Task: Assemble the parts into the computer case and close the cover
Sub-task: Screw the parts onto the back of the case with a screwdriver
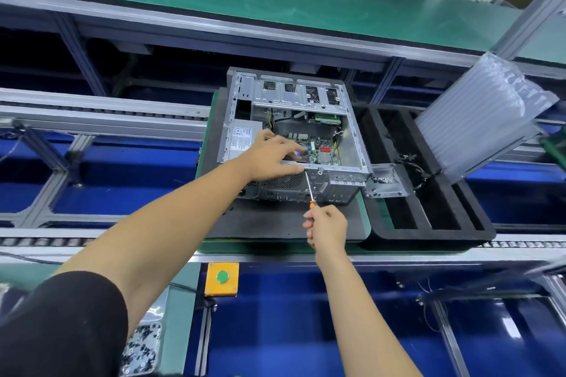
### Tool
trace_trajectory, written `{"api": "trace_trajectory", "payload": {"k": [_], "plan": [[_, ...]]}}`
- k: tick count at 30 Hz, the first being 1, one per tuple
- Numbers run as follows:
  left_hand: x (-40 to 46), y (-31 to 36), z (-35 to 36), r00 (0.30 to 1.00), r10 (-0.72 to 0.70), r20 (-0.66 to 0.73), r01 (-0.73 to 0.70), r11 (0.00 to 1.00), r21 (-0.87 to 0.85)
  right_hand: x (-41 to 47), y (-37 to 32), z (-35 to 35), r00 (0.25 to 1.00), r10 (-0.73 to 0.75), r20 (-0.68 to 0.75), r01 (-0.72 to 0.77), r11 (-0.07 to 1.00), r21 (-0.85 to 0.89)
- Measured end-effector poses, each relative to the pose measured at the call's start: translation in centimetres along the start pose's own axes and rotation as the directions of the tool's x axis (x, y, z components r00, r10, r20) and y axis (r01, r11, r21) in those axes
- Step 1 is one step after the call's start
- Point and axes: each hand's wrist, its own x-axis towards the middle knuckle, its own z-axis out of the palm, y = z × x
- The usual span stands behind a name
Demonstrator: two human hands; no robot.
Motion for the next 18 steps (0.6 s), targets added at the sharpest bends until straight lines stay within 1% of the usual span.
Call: {"api": "trace_trajectory", "payload": {"k": [1,2,4,5,6,7,8,9,10,12,13,15,18], "plan": [[-0.8,0.1,0.4,0.994,0.002,-0.106,0.001,1.0,0.028,0.0,0.1,0.0,0.999,-0.043,-0.007,0.042,0.999,-0.03],[-2.0,0.2,1.0,0.974,-0.003,-0.228,0.013,0.999,0.042,0.0,0.3,0.1,0.997,-0.073,-0.018,0.072,0.996,-0.058],[-5.4,0.2,2.7,0.895,-0.012,-0.446,0.051,0.996,0.076,-0.1,1.0,0.3,0.994,-0.1,-0.032,0.096,0.989,-0.11],[-7.5,-0.1,3.8,0.86,-0.015,-0.51,0.069,0.994,0.086,-0.1,1.5,0.4,0.994,-0.102,-0.029,0.097,0.986,-0.133],[-9.4,-0.6,5.0,0.844,-0.016,-0.536,0.082,0.992,0.1,-0.1,2.1,0.5,0.995,-0.099,-0.024,0.094,0.983,-0.155],[-11.3,-1.4,6.1,0.852,-0.025,-0.523,0.105,0.987,0.125,-0.1,2.6,0.7,0.996,-0.092,-0.019,0.087,0.981,-0.175],[-12.9,-2.2,7.2,0.878,-0.064,-0.474,0.148,0.979,0.142,0.1,3.1,0.8,0.997,-0.081,-0.017,0.076,0.977,-0.198],[-14.4,-2.8,8.0,0.901,-0.145,-0.408,0.217,0.967,0.135,0.2,3.5,1.0,0.998,-0.068,-0.019,0.062,0.972,-0.228],[-15.5,-3.4,8.6,0.904,-0.246,-0.351,0.299,0.948,0.106,0.3,3.9,1.0,0.998,-0.057,-0.02,0.05,0.965,-0.257],[-16.7,-4.1,9.3,0.86,-0.418,-0.294,0.447,0.894,0.035,0.5,4.6,1.1,0.999,-0.047,-0.008,0.043,0.958,-0.283],[-16.9,-4.3,9.5,0.836,-0.474,-0.277,0.495,0.869,0.005,0.6,4.9,1.2,0.999,-0.047,0.003,0.046,0.957,-0.286],[-16.7,-4.4,9.5,0.812,-0.526,-0.253,0.537,0.843,-0.028,0.7,5.5,1.2,0.999,-0.048,0.016,0.051,0.954,-0.295],[-15.7,-4.4,9.6,0.801,-0.539,-0.261,0.562,0.827,0.019,0.8,6.0,1.0,0.999,-0.048,0.025,0.053,0.95,-0.307]]}}
